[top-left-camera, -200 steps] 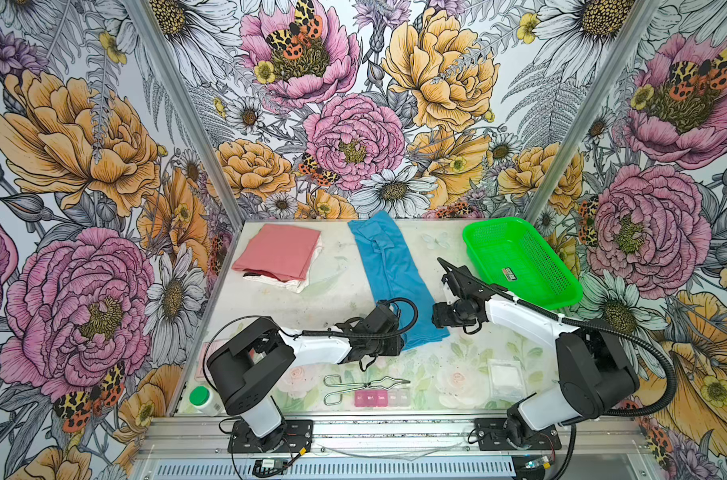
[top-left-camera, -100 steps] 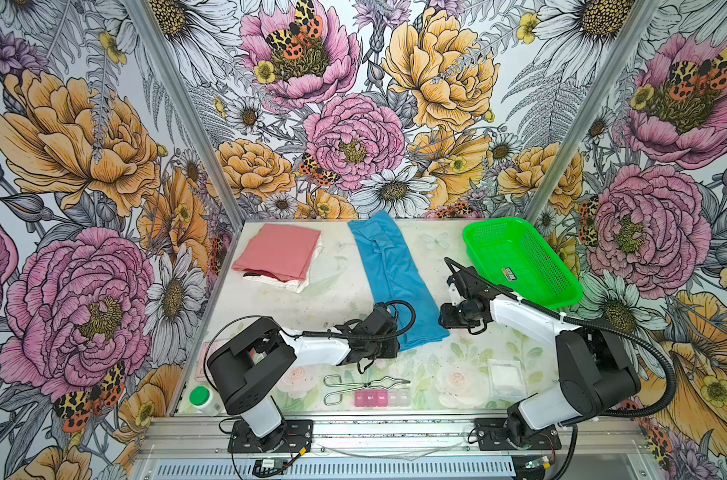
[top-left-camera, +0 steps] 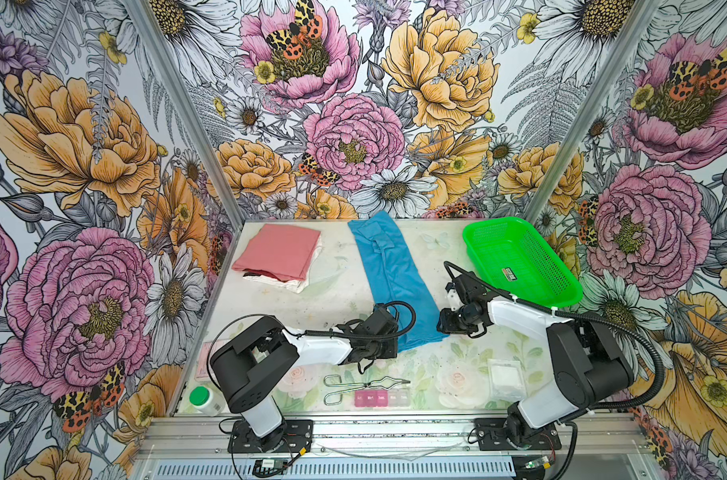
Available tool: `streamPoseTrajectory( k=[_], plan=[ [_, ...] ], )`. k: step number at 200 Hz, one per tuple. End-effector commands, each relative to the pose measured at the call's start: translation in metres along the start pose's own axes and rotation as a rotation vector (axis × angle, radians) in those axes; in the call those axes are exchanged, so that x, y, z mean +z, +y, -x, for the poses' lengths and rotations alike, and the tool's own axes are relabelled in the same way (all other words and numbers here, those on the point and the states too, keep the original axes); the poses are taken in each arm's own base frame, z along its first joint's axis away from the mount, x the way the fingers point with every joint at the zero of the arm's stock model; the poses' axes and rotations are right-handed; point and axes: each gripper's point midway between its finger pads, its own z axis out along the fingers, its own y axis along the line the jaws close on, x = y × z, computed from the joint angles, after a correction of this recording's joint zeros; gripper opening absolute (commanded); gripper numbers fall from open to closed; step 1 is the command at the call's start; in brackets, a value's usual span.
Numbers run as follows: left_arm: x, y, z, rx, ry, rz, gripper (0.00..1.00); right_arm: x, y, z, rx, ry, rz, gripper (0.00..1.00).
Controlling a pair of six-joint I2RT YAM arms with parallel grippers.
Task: Fold and stack t-shirts
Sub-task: Fold the T-shirt.
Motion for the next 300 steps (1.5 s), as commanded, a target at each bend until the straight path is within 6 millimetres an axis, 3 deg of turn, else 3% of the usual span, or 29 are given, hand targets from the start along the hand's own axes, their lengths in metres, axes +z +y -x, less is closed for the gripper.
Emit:
streamPoseTrajectory(
  k=[1,24,44,62,89,113,125,135,140,151,165,225,253,286,300],
  plan=[
    [-0.004,0.052,-0.020,-0.032,0.048,0.169,0.01,0.006,0.011,-0.008,-0.007,0.010,0.051,0.46],
    [-0.014,0.077,-0.018,-0.095,0.024,0.216,0.01,0.000,0.020,-0.012,-0.008,-0.016,0.063,0.56],
    [-0.021,0.086,-0.018,-0.115,0.018,0.227,0.01,-0.004,0.022,-0.017,-0.002,-0.030,0.064,0.64],
    [-0.025,0.084,-0.019,-0.103,0.019,0.207,0.01,-0.005,0.024,-0.023,0.003,-0.030,0.076,0.65],
    [-0.027,0.062,-0.025,-0.043,0.050,0.113,0.01,-0.006,0.032,-0.027,-0.011,-0.031,0.101,0.64],
    [-0.028,0.063,-0.034,-0.050,0.066,0.104,0.03,-0.006,0.040,-0.026,-0.024,-0.028,0.127,0.59],
    [-0.029,0.065,-0.035,-0.067,0.058,0.096,0.17,-0.004,0.043,-0.028,-0.030,-0.021,0.131,0.58],
    [-0.031,0.064,-0.033,-0.080,0.043,0.080,0.41,-0.003,0.044,-0.028,-0.029,-0.019,0.132,0.56],
    [-0.032,0.064,-0.032,-0.087,0.035,0.071,0.49,-0.002,0.044,-0.028,-0.031,-0.018,0.132,0.55],
    [-0.035,0.062,-0.029,-0.103,0.018,0.048,0.57,-0.001,0.044,-0.029,-0.031,-0.016,0.130,0.54],
    [-0.038,0.061,-0.026,-0.122,0.003,0.017,0.58,0.001,0.043,-0.030,-0.029,-0.012,0.129,0.52],
    [-0.029,0.056,-0.022,-0.129,0.016,-0.029,0.55,0.011,0.044,-0.031,-0.024,0.004,0.138,0.38],
    [-0.024,0.057,-0.025,-0.129,0.024,-0.024,0.43,0.015,0.047,-0.030,-0.022,0.007,0.146,0.30],
    [-0.021,0.060,-0.029,-0.130,0.039,-0.010,0.16,0.017,0.049,-0.029,-0.022,0.007,0.150,0.13],
    [-0.020,0.061,-0.030,-0.131,0.044,-0.008,0.06,0.016,0.052,-0.029,-0.026,0.006,0.161,0.00]
  ],
)
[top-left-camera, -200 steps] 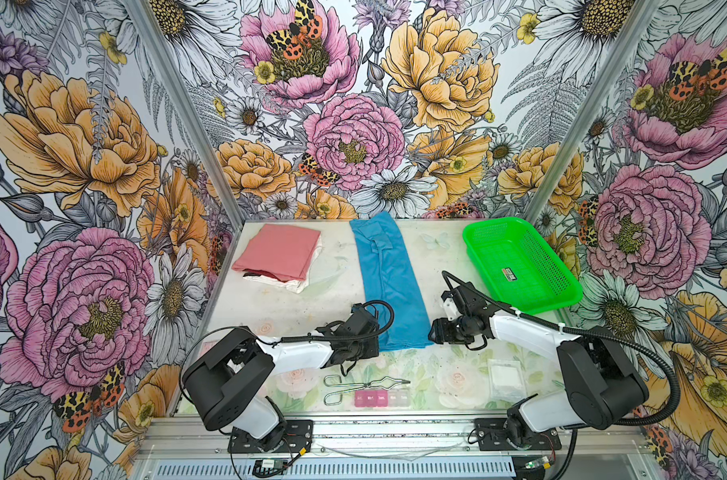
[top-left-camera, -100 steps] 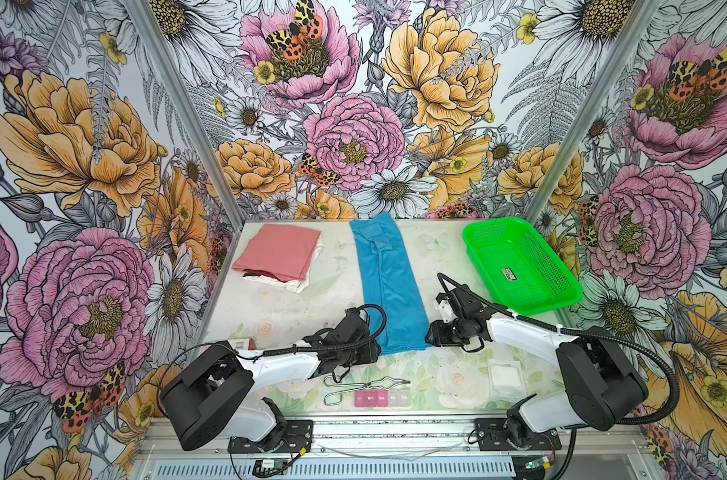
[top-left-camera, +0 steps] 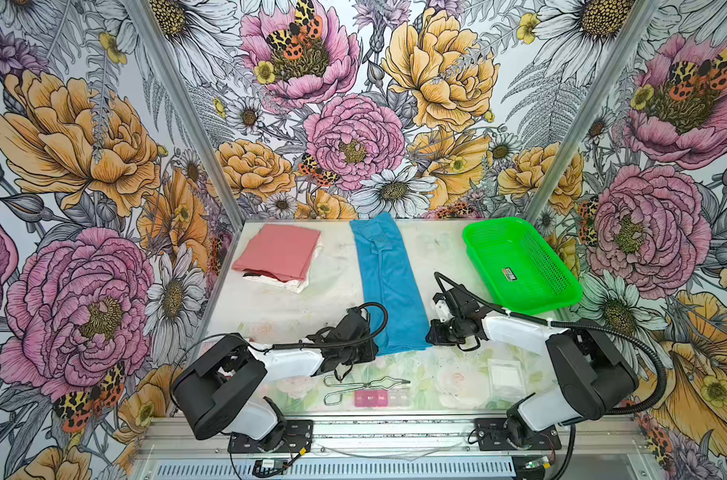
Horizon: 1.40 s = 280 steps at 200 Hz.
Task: Fold and stack t-shirts
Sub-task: Fold the T-shirt.
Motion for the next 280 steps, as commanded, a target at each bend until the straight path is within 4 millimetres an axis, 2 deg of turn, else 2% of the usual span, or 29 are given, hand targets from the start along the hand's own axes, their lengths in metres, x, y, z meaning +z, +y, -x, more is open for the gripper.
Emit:
streamPoseTrajectory(
  k=[1,10,45,93,127,139,157,178,210,230,252,280],
  plan=[
    [0.005,0.018,-0.019,-0.011,0.068,0.055,0.05,0.002,0.005,0.002,-0.008,-0.005,0.016,0.00],
    [0.005,0.017,-0.018,-0.011,0.065,0.052,0.00,0.001,0.008,0.002,-0.013,-0.009,0.023,0.00],
    [-0.010,0.021,-0.014,-0.009,0.038,0.072,0.00,-0.010,0.020,-0.001,-0.025,-0.036,0.057,0.00],
    [-0.023,0.034,-0.030,-0.017,0.044,0.068,0.00,-0.018,0.033,-0.024,-0.030,-0.037,0.085,0.00],
    [-0.041,0.021,-0.037,0.007,0.009,0.024,0.00,-0.033,0.055,-0.042,-0.043,-0.054,0.151,0.00],
    [-0.049,0.016,-0.032,-0.002,-0.032,-0.004,0.00,-0.038,0.061,-0.047,-0.041,-0.063,0.171,0.00],
    [-0.059,0.008,-0.021,-0.022,-0.078,-0.057,0.00,-0.045,0.069,-0.042,-0.039,-0.086,0.192,0.00],
    [-0.073,-0.005,-0.001,-0.021,-0.121,-0.106,0.00,-0.053,0.078,-0.023,-0.049,-0.123,0.200,0.00],
    [-0.085,-0.013,0.040,-0.067,-0.179,-0.212,0.00,-0.060,0.091,0.027,-0.057,-0.178,0.195,0.00],
    [-0.084,-0.011,0.064,-0.060,-0.191,-0.209,0.00,-0.062,0.088,0.063,-0.044,-0.219,0.178,0.00],
    [-0.081,-0.018,0.092,-0.038,-0.200,-0.218,0.00,-0.064,0.079,0.101,-0.019,-0.250,0.174,0.00],
    [-0.067,-0.022,0.125,-0.032,-0.195,-0.230,0.00,-0.046,0.069,0.142,0.004,-0.228,0.185,0.00]
  ],
)
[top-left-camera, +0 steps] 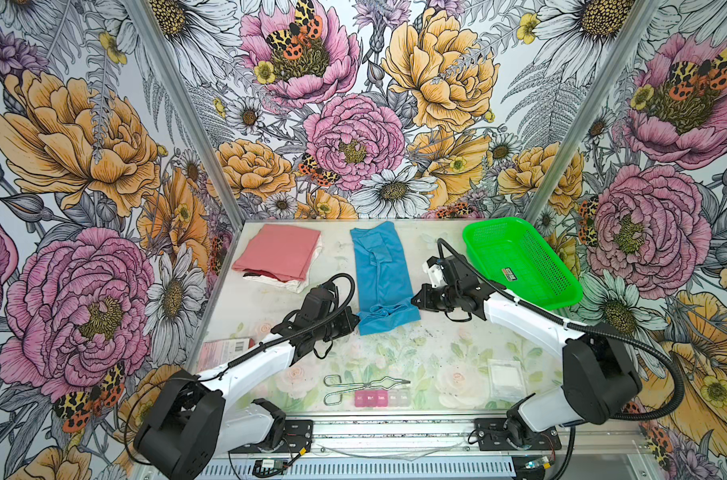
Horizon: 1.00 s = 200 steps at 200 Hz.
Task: Fold and stack t-shirts
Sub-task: Fold the T-shirt.
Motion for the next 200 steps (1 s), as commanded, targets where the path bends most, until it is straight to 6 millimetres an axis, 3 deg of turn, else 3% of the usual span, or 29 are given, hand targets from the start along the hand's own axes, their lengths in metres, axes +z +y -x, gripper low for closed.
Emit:
streamPoseTrajectory(
  k=[1,69,139,200],
  plan=[
    [0.010,-0.020,0.026,0.069,-0.005,-0.081,0.00,0.017,-0.006,0.025,-0.014,0.011,0.022,0.00],
    [0.058,-0.008,0.096,0.046,-0.004,-0.070,0.00,0.069,-0.035,0.089,0.049,0.031,0.064,0.00],
    [0.094,0.024,0.132,0.001,0.038,-0.040,0.00,0.088,-0.055,0.128,0.104,0.013,0.094,0.00],
    [0.108,0.023,0.155,0.020,0.057,-0.048,0.00,0.097,-0.063,0.148,0.132,0.001,0.103,0.00]
  ],
)
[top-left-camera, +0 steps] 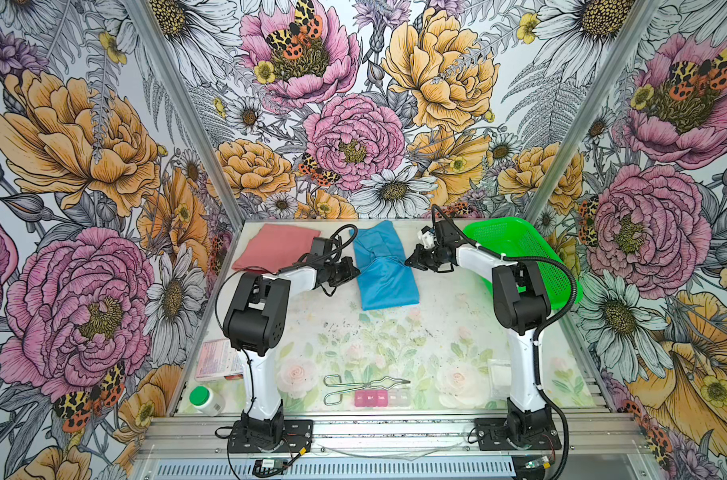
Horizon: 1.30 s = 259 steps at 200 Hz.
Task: Fold and stack t-shirts
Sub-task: Fold the T-shirt, then move the T-shirt to the center of the board.
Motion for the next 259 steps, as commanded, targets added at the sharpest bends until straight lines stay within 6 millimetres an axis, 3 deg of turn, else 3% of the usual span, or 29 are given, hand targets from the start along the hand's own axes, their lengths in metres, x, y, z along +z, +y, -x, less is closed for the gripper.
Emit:
streamPoseTrajectory(
  k=[1,85,101,121,140,157,178,203,231,259],
  plan=[
    [0.002,-0.007,0.007,0.038,0.018,-0.029,0.00,0.000,0.005,0.011,0.012,-0.010,0.022,0.00],
    [0.023,0.001,0.022,0.030,0.045,-0.012,0.00,-0.003,-0.001,0.025,0.025,-0.038,0.007,0.01],
    [0.024,0.003,0.026,0.026,0.037,-0.010,0.00,-0.004,-0.004,0.026,0.033,-0.041,0.004,0.10],
    [0.023,0.003,0.034,0.024,0.025,-0.015,0.17,-0.009,-0.009,0.028,0.035,-0.056,-0.016,0.29],
    [0.020,0.001,0.046,0.032,0.004,-0.020,0.69,-0.016,-0.006,0.029,0.010,-0.068,-0.021,0.50],
    [0.017,-0.009,0.056,0.054,-0.010,-0.058,0.98,-0.028,0.005,0.031,-0.035,-0.088,-0.013,0.63],
    [0.008,-0.020,0.067,0.075,-0.030,-0.094,0.99,-0.045,0.021,0.030,-0.109,-0.111,-0.006,0.76],
    [-0.010,-0.033,0.067,0.092,-0.052,-0.111,0.99,-0.050,0.033,0.019,-0.131,-0.075,0.056,0.81],
    [-0.024,-0.051,0.035,0.109,-0.040,-0.142,0.99,-0.036,0.057,0.002,-0.174,-0.010,0.137,0.82],
    [-0.034,-0.057,-0.004,0.091,-0.062,-0.148,0.99,-0.028,0.057,-0.015,-0.191,-0.003,0.074,0.82]
  ],
)
